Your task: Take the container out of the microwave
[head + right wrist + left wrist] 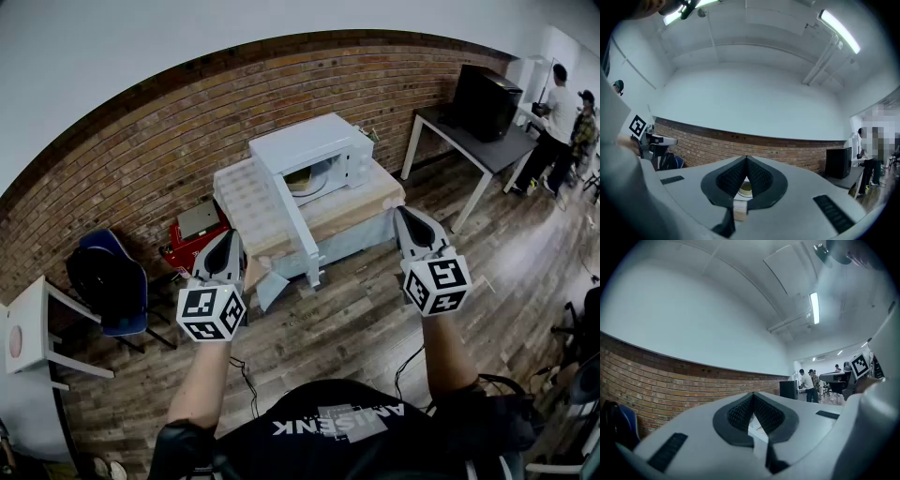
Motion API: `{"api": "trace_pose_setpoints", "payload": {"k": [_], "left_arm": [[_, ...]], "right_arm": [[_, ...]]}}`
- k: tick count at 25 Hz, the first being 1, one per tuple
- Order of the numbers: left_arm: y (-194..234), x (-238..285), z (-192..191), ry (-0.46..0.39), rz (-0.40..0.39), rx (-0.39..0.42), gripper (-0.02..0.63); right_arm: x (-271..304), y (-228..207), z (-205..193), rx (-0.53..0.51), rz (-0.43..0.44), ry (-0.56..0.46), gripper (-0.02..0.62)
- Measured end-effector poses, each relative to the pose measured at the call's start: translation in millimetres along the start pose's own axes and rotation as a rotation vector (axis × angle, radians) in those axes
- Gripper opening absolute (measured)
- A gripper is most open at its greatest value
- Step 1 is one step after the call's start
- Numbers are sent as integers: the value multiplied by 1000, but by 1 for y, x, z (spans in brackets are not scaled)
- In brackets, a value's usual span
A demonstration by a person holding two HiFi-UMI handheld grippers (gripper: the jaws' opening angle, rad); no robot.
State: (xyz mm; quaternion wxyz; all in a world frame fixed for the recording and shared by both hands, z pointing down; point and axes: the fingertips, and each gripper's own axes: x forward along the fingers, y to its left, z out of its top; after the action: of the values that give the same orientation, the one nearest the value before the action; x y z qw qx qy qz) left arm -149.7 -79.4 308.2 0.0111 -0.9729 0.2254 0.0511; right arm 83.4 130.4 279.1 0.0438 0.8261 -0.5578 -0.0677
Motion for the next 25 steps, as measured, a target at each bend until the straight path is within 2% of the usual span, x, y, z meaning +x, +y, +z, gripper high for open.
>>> {"api": "trace_pose_setpoints", "payload": {"k": [6, 19, 25], "left_arm": [[3, -9, -5, -13, 20, -52, 12], [-14, -17, 6, -36, 25, 17, 11], [-15, -23, 5, -39, 33, -23, 11]], "right_arm": [[-4, 8, -1, 7, 11, -7, 40], [-11, 13, 3, -2, 19, -17, 40], [-16, 17, 5, 24, 51, -30, 41]]}}
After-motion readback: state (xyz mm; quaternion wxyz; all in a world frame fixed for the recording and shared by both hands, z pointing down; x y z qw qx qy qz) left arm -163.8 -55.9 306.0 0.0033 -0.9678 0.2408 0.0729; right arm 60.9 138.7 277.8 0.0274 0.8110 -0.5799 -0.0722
